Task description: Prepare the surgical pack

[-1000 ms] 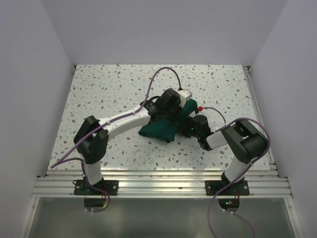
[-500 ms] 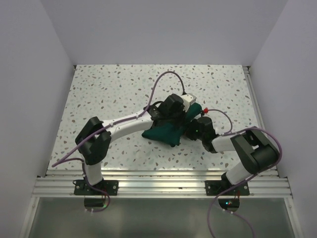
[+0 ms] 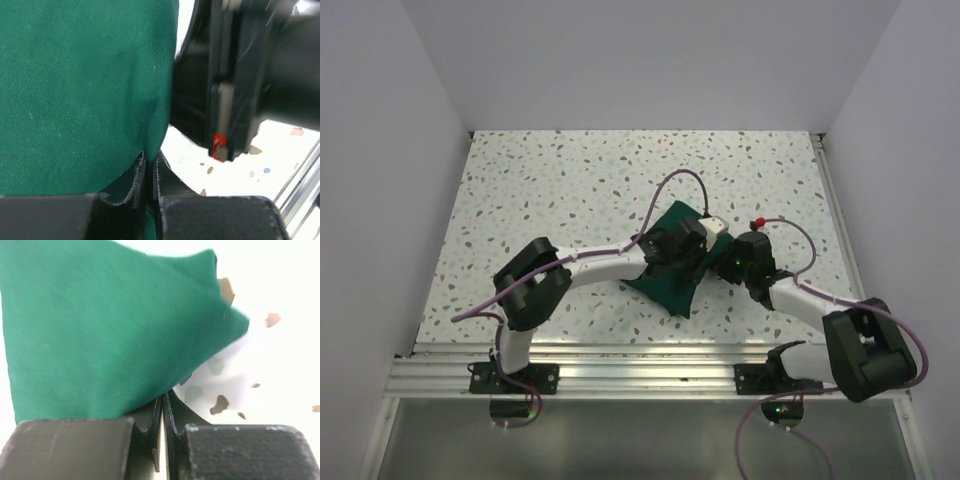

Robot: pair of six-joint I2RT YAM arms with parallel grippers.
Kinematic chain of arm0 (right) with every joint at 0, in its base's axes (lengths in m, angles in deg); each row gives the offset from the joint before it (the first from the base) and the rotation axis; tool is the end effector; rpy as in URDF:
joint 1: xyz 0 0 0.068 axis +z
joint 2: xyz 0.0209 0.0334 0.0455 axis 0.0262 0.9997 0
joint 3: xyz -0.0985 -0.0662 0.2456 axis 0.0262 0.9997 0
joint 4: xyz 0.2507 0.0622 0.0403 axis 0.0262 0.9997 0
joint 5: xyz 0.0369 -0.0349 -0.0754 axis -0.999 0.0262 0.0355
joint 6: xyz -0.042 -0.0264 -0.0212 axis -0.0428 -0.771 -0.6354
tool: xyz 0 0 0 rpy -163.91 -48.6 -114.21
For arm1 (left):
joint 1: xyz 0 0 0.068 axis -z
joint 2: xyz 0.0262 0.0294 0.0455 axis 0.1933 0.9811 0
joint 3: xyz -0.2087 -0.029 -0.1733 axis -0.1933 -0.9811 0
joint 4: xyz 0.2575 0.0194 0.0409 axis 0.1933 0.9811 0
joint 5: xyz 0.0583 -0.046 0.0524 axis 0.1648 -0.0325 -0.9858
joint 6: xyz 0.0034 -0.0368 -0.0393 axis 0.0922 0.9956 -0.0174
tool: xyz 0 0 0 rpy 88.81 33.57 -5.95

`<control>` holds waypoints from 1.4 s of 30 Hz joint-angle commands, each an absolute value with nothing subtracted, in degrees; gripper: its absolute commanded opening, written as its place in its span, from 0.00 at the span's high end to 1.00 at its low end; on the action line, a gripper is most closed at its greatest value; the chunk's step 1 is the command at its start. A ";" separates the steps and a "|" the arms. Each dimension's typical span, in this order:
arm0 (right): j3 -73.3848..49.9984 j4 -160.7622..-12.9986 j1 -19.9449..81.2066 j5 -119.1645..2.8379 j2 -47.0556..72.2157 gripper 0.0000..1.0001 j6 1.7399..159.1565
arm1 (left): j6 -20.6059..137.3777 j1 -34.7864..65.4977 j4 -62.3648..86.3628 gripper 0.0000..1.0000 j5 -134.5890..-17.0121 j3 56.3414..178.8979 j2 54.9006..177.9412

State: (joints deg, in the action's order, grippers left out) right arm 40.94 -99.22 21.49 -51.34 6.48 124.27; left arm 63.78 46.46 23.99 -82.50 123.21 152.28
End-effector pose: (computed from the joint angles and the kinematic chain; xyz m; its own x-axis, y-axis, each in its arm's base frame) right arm 0.2192 0.0803 0.1415 -0.6572 0.5836 -0.4771 0.2460 0.7643 0.5961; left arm 0.2311 -0.3659 0.1991 -0.6016 0.4033 -0.6895 0.7100 0.6655 -0.2301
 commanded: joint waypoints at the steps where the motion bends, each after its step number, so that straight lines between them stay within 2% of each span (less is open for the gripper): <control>1: 36.09 -90.83 19.35 -47.01 0.94 0.95 120.13 | 65.26 49.06 18.50 1.00 -83.44 124.11 151.85; 12: 29.75 -81.77 12.32 -47.45 -1.26 0.86 115.91 | 64.12 52.31 21.57 0.54 -87.67 125.34 145.34; 17: 26.68 -77.11 9.42 -45.25 -2.49 0.85 114.77 | 64.38 53.54 22.36 0.48 -88.37 124.30 141.57; 21: 25.71 -78.24 8.54 -46.56 -7.57 0.84 112.57 | 65.17 53.54 20.26 0.53 -85.91 121.31 137.88; 24: 24.57 -80.44 8.54 -52.61 -7.68 0.84 111.87 | 65.35 53.54 18.25 0.57 -84.33 118.50 136.38; 28: 24.12 -86.31 8.62 -65.33 -2.17 0.88 113.44 | 65.88 53.46 15.34 0.62 -82.57 114.19 135.94; 32: 25.88 -93.18 8.54 -69.94 2.41 0.94 115.99 | 66.40 53.37 11.29 0.67 -80.90 112.25 137.16; 36: 27.38 -97.75 8.54 -72.14 5.94 1.00 117.14 | 66.32 53.28 8.40 0.81 -80.55 110.14 138.48; 41: 28.35 -102.15 7.75 -74.16 13.05 1.00 118.02 | 66.41 53.37 6.20 0.99 -78.27 105.31 138.92; 42: 28.87 -104.33 7.31 -75.30 15.93 1.00 118.37 | 66.49 53.37 5.58 1.00 -77.65 104.35 138.92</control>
State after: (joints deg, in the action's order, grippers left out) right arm 27.80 -97.08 8.36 -71.32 11.59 116.99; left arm 65.96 53.39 10.94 -80.27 107.10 138.38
